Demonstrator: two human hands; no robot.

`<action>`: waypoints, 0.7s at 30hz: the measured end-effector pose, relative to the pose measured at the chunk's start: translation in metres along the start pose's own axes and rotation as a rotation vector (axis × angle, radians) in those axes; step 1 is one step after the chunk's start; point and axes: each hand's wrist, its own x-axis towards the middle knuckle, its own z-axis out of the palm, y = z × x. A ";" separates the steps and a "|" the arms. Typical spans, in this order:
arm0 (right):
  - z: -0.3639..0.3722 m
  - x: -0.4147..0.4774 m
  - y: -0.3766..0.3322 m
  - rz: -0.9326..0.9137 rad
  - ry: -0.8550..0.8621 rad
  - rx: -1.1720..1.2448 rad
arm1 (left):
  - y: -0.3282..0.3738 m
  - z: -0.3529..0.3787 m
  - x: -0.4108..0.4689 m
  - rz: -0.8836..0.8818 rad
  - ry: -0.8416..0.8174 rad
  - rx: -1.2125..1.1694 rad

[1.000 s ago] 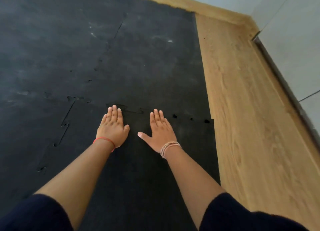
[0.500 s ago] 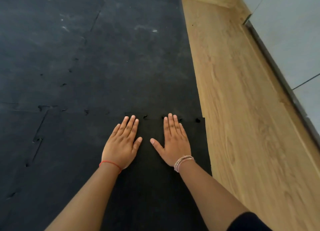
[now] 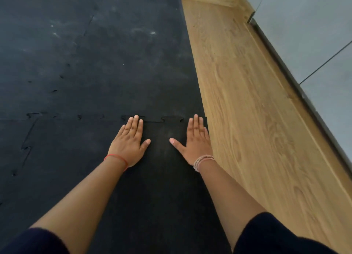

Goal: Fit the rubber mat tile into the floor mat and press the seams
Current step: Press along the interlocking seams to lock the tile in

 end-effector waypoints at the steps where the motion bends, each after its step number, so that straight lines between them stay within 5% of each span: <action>1: 0.004 -0.004 0.010 0.067 0.046 -0.005 | 0.001 0.005 0.000 -0.004 0.031 -0.016; 9: 0.009 0.005 0.020 0.091 0.025 -0.037 | 0.002 0.022 0.005 -0.052 0.157 -0.018; 18: -0.007 0.009 0.022 0.059 -0.107 -0.039 | 0.011 0.004 0.006 -0.098 0.008 -0.019; 21: 0.003 -0.005 0.011 0.077 -0.040 -0.017 | 0.034 0.003 0.013 0.042 -0.007 -0.034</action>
